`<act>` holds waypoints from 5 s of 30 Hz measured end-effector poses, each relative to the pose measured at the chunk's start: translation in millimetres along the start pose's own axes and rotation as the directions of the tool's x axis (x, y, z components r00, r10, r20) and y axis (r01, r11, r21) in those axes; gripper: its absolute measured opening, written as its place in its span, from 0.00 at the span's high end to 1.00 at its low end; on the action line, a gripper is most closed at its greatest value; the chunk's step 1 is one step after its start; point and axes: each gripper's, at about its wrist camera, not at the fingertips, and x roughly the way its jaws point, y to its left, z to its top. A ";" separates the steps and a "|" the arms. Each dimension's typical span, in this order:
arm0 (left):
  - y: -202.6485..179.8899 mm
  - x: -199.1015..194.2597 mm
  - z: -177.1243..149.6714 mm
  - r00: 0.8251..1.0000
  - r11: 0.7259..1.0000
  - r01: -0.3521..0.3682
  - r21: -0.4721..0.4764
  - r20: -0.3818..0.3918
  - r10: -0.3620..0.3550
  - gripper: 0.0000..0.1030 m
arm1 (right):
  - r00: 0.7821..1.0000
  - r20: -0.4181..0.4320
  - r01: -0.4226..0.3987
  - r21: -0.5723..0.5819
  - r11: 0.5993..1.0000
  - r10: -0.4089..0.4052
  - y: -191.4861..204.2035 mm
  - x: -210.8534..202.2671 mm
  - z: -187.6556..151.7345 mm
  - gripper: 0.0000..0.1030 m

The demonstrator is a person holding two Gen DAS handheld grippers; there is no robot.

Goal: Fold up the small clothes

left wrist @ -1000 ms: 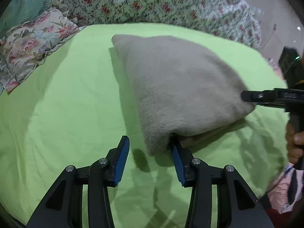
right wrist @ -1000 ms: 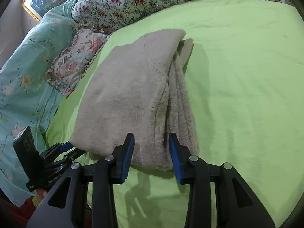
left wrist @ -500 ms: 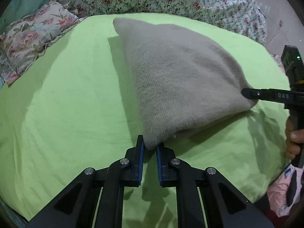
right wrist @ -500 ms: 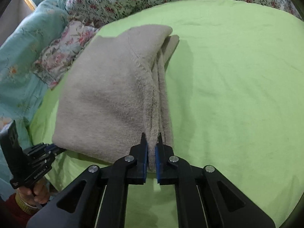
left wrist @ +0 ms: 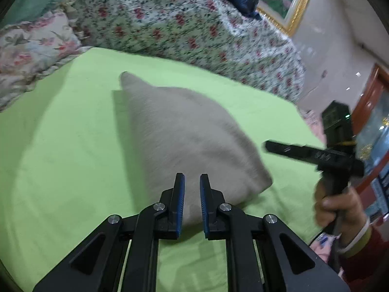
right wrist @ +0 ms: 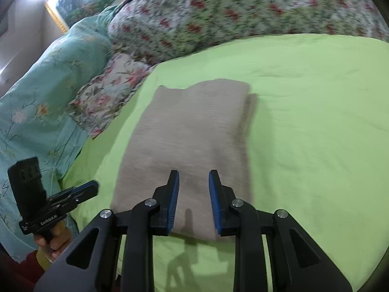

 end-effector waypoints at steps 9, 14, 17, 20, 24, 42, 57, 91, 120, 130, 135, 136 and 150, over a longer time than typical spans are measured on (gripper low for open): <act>27.7 57.7 -32.5 0.986 0.998 -0.027 -0.064 -0.164 0.016 0.90 | 0.992 -0.094 0.094 0.047 0.994 -0.089 -29.5 56.7 -14.5 0.74; 22.1 50.1 -33.5 0.988 0.998 -0.037 -0.054 -0.152 0.028 0.89 | 0.994 -0.076 0.086 0.043 0.995 -0.083 -24.4 39.1 -20.1 0.74; 16.1 44.1 -35.8 0.988 0.998 -0.049 -0.044 -0.151 0.042 0.86 | 0.994 -0.072 0.083 0.008 0.997 -0.082 -16.7 25.9 -31.0 0.73; 15.2 42.7 -38.6 0.986 0.997 -0.064 -0.037 -0.158 0.057 0.85 | 0.987 -0.095 0.128 -0.032 0.991 -0.130 -18.8 22.6 -49.1 0.72; 13.7 47.2 -40.3 0.981 0.996 -0.090 -0.018 -0.177 0.085 0.85 | 0.988 -0.090 0.125 -0.020 0.992 -0.127 -29.4 22.5 -60.4 0.72; 6.2 15.1 -46.8 0.967 0.982 -0.184 0.048 -0.172 0.190 0.63 | 0.982 -0.066 0.176 -0.028 0.984 -0.177 -15.6 -16.2 -63.3 0.69; 22.0 1.6 -27.6 0.966 0.975 -0.222 -0.007 -0.141 0.219 0.54 | 0.986 -0.047 0.161 -0.032 0.986 -0.162 -11.2 -8.0 -34.3 0.65; 4.1 7.6 -37.5 0.917 0.931 -0.363 0.048 -0.158 0.365 0.21 | 0.984 -0.034 0.174 -0.053 0.983 -0.176 10.6 -12.5 -37.9 0.36; -19.1 -31.3 -67.1 0.871 0.888 -0.441 0.132 -0.175 0.459 0.03 | 0.948 -0.171 0.246 -0.148 0.958 -0.270 41.1 -24.0 -105.0 0.02; -7.0 -14.7 -52.2 0.856 0.876 -0.464 0.134 -0.188 0.482 0.03 | 0.923 -0.163 0.309 -0.222 0.925 -0.347 48.1 -6.6 -85.5 0.02; -7.9 -10.8 -43.1 0.852 0.870 -0.472 0.145 -0.178 0.492 0.03 | 0.914 -0.154 0.329 -0.259 0.908 -0.375 51.6 -2.0 -75.1 0.02; -8.5 -10.1 -42.0 0.852 0.869 -0.473 0.147 -0.176 0.493 0.02 | 0.916 -0.154 0.326 -0.258 0.910 -0.372 51.4 -1.3 -73.4 0.02; -12.5 -0.7 -25.8 0.841 0.852 -0.494 0.170 -0.154 0.518 0.01 | 0.916 -0.127 0.340 -0.259 0.904 -0.381 50.5 2.7 -53.2 0.01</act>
